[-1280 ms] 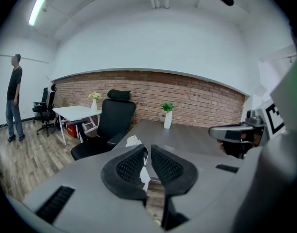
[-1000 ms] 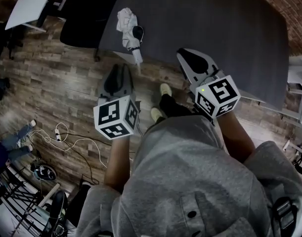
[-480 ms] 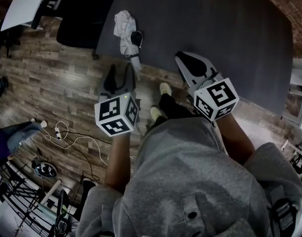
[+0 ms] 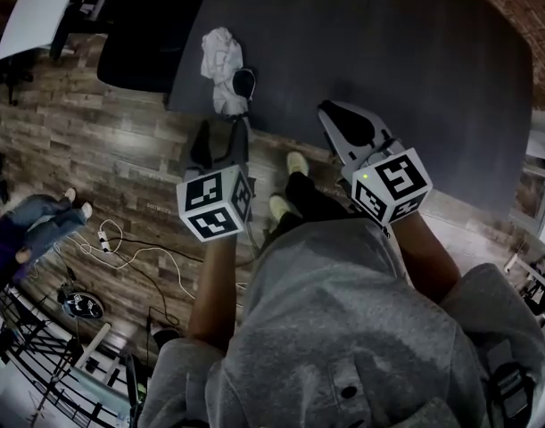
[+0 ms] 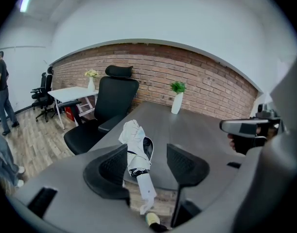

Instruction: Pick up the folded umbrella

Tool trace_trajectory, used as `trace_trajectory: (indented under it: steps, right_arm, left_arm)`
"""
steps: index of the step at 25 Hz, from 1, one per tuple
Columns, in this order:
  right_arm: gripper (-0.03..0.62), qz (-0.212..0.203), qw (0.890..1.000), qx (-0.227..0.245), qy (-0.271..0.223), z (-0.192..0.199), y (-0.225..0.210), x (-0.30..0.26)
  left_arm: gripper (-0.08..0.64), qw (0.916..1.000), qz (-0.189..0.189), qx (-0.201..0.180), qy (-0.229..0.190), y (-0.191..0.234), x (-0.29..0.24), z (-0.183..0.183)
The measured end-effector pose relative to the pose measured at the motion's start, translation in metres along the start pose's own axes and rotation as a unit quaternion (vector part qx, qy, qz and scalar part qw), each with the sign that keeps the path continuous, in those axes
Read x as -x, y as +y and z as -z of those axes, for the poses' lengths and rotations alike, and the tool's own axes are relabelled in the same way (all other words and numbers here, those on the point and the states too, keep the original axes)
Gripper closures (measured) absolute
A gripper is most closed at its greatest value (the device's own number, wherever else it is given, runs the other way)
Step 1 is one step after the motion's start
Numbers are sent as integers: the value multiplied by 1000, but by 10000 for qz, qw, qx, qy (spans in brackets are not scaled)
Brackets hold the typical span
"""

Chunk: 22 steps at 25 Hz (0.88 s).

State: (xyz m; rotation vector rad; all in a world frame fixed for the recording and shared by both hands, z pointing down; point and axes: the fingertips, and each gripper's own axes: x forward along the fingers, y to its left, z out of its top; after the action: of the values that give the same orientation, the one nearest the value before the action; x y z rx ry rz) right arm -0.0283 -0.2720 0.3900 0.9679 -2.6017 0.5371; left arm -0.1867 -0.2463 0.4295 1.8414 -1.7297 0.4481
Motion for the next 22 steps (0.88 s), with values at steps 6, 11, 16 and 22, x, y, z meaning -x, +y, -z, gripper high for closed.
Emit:
trace_trajectory:
  steps: [6, 11, 16, 22]
  right_arm:
    - [551, -36, 9998, -101, 138, 8, -15, -13]
    - [551, -44, 9995, -189, 251, 14, -29, -21]
    - [551, -18, 9989, -314, 339, 21, -44, -27]
    - [551, 47, 9979, -475, 443, 31, -63, -35]
  left_arm:
    - [301, 9996, -70, 82, 248, 8, -31, 10]
    - [288, 9987, -157, 63, 484, 12, -54, 22]
    - [275, 9974, -232, 13, 687, 17, -82, 33]
    - [258, 9954, -361, 118, 876, 27, -112, 41]
